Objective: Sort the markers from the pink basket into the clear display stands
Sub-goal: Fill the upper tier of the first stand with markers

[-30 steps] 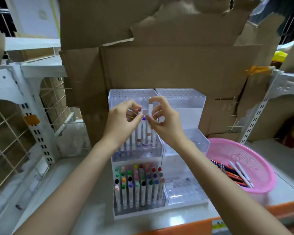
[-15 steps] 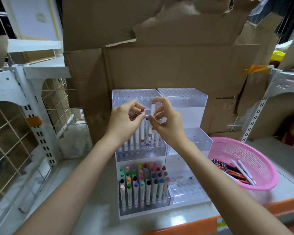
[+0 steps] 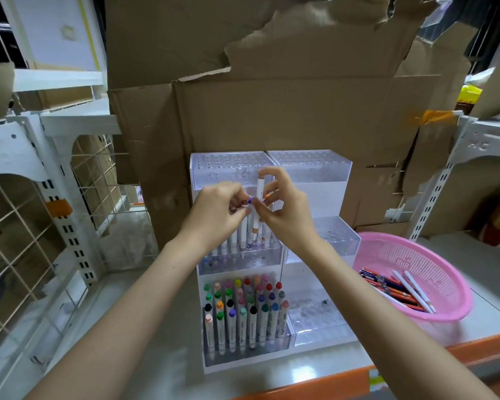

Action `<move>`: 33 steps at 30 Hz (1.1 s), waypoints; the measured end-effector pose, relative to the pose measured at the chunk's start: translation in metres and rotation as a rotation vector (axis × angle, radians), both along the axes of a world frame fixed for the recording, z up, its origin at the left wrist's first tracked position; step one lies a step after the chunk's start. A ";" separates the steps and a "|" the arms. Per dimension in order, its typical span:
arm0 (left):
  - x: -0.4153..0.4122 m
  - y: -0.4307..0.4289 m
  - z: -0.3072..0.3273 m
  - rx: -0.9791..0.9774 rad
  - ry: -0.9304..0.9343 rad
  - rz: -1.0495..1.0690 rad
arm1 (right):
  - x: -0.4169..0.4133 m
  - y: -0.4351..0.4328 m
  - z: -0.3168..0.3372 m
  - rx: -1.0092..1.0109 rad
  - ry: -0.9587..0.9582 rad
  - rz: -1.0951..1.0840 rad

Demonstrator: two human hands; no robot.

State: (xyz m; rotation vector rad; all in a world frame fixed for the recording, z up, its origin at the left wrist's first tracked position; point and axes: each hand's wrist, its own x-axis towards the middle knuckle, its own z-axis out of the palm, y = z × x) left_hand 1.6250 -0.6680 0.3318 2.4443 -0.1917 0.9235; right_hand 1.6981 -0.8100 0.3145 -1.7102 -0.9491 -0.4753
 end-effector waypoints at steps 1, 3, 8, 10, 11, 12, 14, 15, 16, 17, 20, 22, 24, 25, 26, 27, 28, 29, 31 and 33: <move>-0.001 0.000 -0.001 0.035 0.004 -0.002 | 0.000 0.000 0.000 0.002 0.001 -0.001; -0.003 -0.001 -0.004 0.098 0.000 -0.001 | -0.001 -0.001 0.000 0.003 0.008 -0.001; -0.006 0.000 -0.008 0.192 -0.043 0.023 | -0.002 0.000 0.000 0.000 0.015 0.005; -0.007 0.002 -0.009 0.228 -0.061 0.036 | -0.003 0.001 -0.001 0.005 0.013 0.008; -0.008 0.003 -0.010 0.246 -0.073 0.048 | -0.003 0.001 -0.001 0.008 0.012 0.010; -0.009 0.004 -0.011 0.267 -0.086 0.063 | -0.004 0.001 -0.002 0.010 0.012 0.011; -0.011 0.007 -0.014 0.313 -0.100 0.092 | -0.004 0.001 -0.003 0.013 0.009 0.011; -0.012 0.008 -0.015 0.328 -0.096 0.098 | -0.005 0.001 -0.003 0.012 0.005 0.010; -0.014 0.010 -0.017 0.334 -0.087 0.100 | -0.005 0.001 -0.003 0.008 0.000 0.009; -0.015 0.011 -0.019 0.335 -0.079 0.099 | -0.005 0.000 -0.003 0.000 -0.003 0.008; -0.019 0.017 -0.023 0.344 -0.050 0.090 | -0.006 -0.002 -0.005 -0.032 0.002 0.014; -0.022 0.021 -0.025 0.373 -0.012 0.074 | -0.006 -0.003 -0.006 -0.044 0.015 0.030; -0.024 0.024 -0.023 0.429 0.014 0.055 | -0.006 -0.003 -0.008 -0.057 0.014 0.027; -0.025 0.025 -0.022 0.449 0.022 0.049 | -0.006 -0.003 -0.008 -0.062 0.006 0.017; -0.026 0.026 -0.021 0.460 0.029 0.046 | -0.007 -0.003 -0.008 -0.066 -0.004 0.008; -0.026 0.027 -0.020 0.466 0.032 0.045 | -0.007 -0.003 -0.008 -0.069 -0.013 0.004; -0.027 0.028 -0.019 0.466 0.035 0.043 | -0.008 -0.003 -0.008 -0.073 -0.020 0.005; -0.027 0.029 -0.019 0.458 0.040 0.041 | -0.008 -0.002 -0.007 -0.079 -0.027 0.008; -0.027 0.029 -0.020 0.428 0.047 0.033 | -0.009 -0.002 -0.006 -0.091 -0.033 0.010; -0.027 0.029 -0.021 0.395 0.053 0.026 | -0.007 -0.001 -0.006 -0.117 -0.042 0.010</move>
